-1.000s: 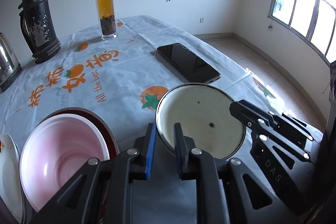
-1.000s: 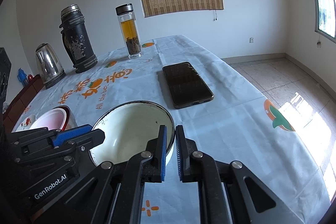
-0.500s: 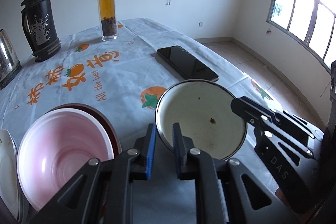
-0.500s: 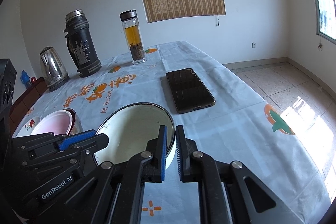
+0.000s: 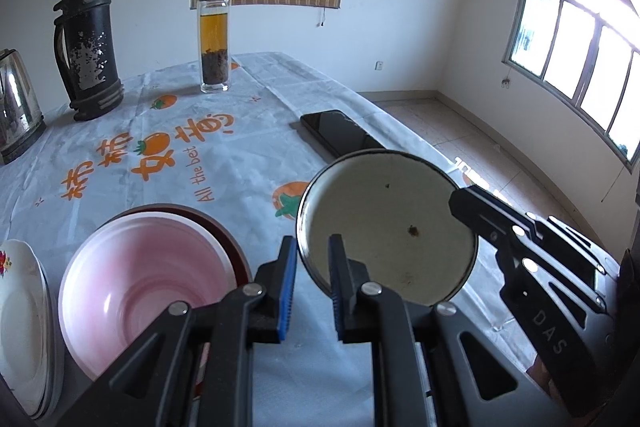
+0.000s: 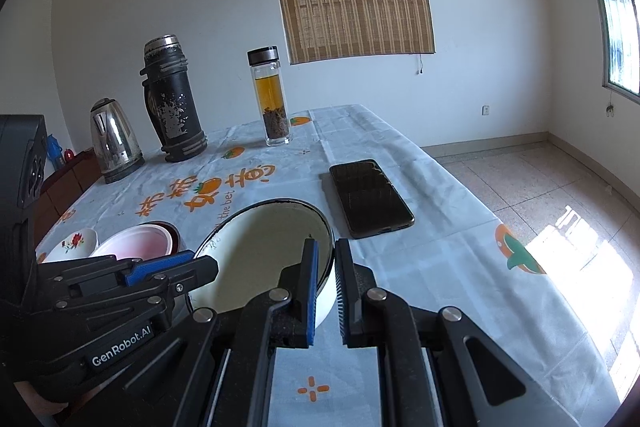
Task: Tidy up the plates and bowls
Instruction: 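Carry the enamel bowl with the left gripper over the nested pink bowl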
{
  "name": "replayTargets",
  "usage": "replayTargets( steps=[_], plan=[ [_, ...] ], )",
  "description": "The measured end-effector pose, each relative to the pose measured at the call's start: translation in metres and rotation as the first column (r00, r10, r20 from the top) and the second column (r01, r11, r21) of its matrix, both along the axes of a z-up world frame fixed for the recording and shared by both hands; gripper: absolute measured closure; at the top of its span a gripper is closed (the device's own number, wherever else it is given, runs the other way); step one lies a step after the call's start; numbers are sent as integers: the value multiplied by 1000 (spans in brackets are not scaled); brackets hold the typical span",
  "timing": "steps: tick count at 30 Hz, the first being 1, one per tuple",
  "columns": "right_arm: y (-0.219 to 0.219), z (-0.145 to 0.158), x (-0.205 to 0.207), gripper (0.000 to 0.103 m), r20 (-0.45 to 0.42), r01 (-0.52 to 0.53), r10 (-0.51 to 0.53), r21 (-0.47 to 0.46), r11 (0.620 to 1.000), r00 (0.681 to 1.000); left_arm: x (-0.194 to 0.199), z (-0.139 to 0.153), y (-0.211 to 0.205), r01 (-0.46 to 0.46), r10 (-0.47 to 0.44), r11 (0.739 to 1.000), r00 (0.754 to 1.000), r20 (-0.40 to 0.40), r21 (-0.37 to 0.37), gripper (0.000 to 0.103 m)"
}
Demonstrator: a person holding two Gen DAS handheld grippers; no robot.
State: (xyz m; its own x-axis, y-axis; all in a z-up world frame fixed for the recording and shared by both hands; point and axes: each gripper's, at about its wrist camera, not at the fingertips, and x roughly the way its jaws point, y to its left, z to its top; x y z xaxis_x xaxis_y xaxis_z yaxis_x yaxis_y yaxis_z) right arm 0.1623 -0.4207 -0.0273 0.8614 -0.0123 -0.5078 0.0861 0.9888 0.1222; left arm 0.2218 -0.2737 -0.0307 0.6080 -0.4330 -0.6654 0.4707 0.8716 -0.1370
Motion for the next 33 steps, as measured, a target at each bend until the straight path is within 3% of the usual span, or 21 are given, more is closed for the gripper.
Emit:
replayTargets(
  steps=[24,33],
  plan=[
    [55,45,-1,93,81,-108,109,-27,994,991,-6,40,69,-115,127,987,986,108,-113,90],
    [81,49,7,93,77,-161,163,-32,986,984,-4,45,100,-170,189,975,973,131,-144,90]
  ],
)
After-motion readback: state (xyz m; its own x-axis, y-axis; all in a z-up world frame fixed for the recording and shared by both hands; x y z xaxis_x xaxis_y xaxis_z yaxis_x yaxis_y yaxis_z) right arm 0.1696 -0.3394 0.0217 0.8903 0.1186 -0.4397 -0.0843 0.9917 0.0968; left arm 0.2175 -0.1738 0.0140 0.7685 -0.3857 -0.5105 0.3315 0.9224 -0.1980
